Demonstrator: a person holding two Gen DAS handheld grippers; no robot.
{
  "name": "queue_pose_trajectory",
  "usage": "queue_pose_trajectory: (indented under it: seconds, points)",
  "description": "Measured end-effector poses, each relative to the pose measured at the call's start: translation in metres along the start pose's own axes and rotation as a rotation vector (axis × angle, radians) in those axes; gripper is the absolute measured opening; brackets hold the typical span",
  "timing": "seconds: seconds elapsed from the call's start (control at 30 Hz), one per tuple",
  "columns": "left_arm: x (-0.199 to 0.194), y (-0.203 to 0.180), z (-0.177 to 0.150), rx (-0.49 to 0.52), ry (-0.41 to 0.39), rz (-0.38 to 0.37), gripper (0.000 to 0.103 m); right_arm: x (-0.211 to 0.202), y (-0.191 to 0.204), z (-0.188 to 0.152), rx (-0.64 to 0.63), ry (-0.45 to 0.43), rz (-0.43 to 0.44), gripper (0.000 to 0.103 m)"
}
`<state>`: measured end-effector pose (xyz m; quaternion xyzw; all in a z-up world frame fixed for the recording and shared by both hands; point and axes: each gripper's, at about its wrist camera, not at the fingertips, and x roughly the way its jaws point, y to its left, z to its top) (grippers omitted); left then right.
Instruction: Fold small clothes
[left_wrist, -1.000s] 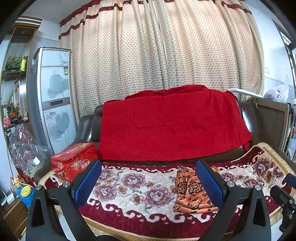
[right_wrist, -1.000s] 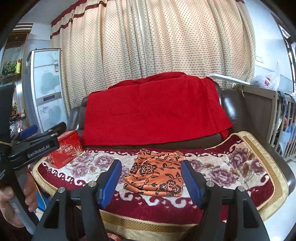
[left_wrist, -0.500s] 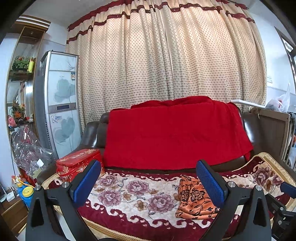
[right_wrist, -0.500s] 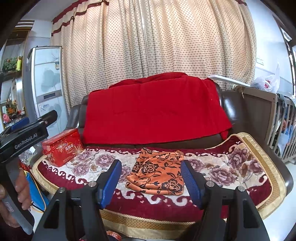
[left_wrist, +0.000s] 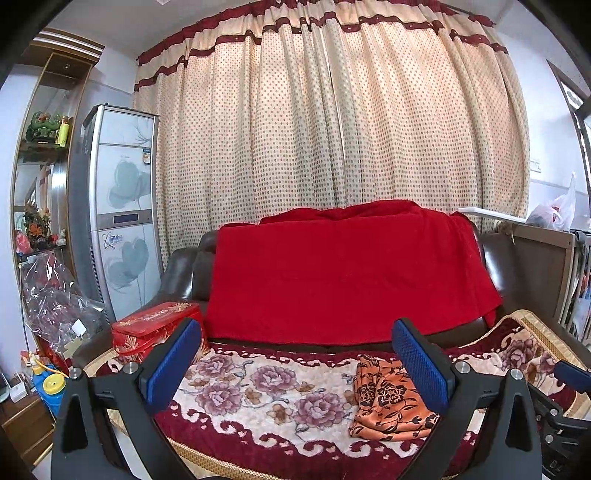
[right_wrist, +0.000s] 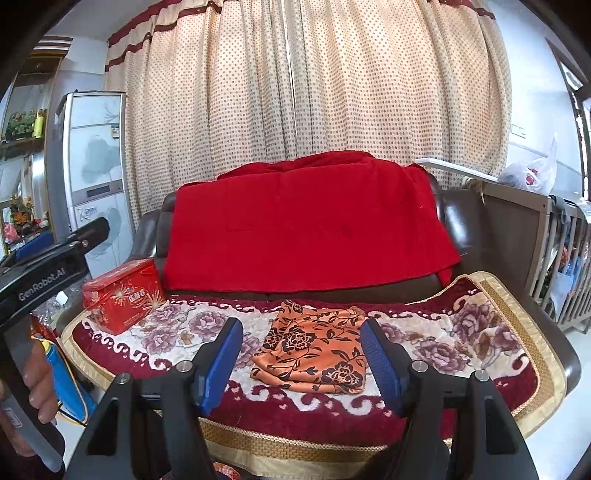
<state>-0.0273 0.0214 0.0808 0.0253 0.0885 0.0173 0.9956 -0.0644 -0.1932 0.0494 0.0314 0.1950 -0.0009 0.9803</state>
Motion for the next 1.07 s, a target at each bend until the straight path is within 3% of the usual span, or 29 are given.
queue_pose_trajectory:
  seconds: [0.73, 1.07]
  points:
    - [0.002, 0.001, -0.003, 0.016, -0.001, -0.015, 0.103, 0.010, 0.006, 0.000, 0.008, 0.005, -0.012, 0.070]
    - [0.038, -0.003, -0.007, 0.004, 0.045, -0.028, 0.103, 0.048, -0.004, 0.007, 0.029, 0.034, -0.032, 0.070]
